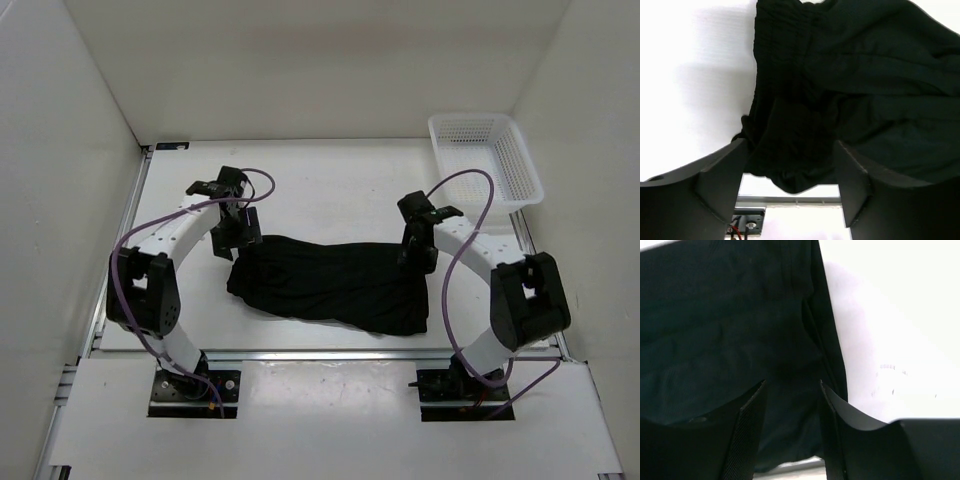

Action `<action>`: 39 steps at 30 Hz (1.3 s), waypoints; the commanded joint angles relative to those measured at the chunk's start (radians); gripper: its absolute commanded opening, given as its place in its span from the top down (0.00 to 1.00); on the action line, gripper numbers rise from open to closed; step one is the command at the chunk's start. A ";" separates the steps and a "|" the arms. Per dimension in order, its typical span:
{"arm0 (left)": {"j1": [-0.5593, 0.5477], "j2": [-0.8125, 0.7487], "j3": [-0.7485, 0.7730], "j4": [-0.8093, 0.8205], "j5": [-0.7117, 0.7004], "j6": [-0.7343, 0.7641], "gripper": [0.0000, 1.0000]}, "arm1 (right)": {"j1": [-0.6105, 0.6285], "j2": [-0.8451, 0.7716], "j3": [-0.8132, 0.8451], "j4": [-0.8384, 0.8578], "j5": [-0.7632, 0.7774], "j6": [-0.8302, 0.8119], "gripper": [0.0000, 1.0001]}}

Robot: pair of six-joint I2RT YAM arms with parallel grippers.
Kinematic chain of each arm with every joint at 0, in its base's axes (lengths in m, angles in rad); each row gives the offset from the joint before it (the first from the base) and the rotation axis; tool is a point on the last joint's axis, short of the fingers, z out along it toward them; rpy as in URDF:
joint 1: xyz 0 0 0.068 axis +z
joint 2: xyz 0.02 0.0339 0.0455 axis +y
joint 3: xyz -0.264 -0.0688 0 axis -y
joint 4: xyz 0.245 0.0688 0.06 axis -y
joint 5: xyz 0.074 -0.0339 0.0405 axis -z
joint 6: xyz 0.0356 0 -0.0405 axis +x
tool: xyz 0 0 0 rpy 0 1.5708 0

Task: Fold and stack the shorts
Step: Fold the shorts

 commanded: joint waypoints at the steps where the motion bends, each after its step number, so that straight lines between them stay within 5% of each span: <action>1: -0.015 0.007 -0.002 0.047 -0.013 0.019 0.24 | -0.031 0.055 0.054 0.064 -0.004 -0.049 0.50; 4: -0.015 0.058 -0.002 0.072 0.013 0.019 0.45 | -0.054 0.112 0.054 0.103 -0.027 -0.060 0.46; 8: -0.015 0.092 0.018 0.072 0.013 0.009 0.90 | -0.066 0.150 0.063 0.145 -0.027 -0.071 0.50; 12: -0.015 0.092 0.027 0.072 0.022 0.009 0.90 | -0.066 0.175 0.082 0.144 -0.038 -0.083 0.99; 28: -0.015 -0.137 0.180 -0.053 -0.055 -0.041 0.90 | -0.076 -0.075 0.137 -0.002 0.091 -0.083 0.99; 39: 0.063 0.224 0.393 -0.016 -0.101 -0.041 0.89 | -0.154 0.142 0.362 0.018 0.162 -0.138 0.99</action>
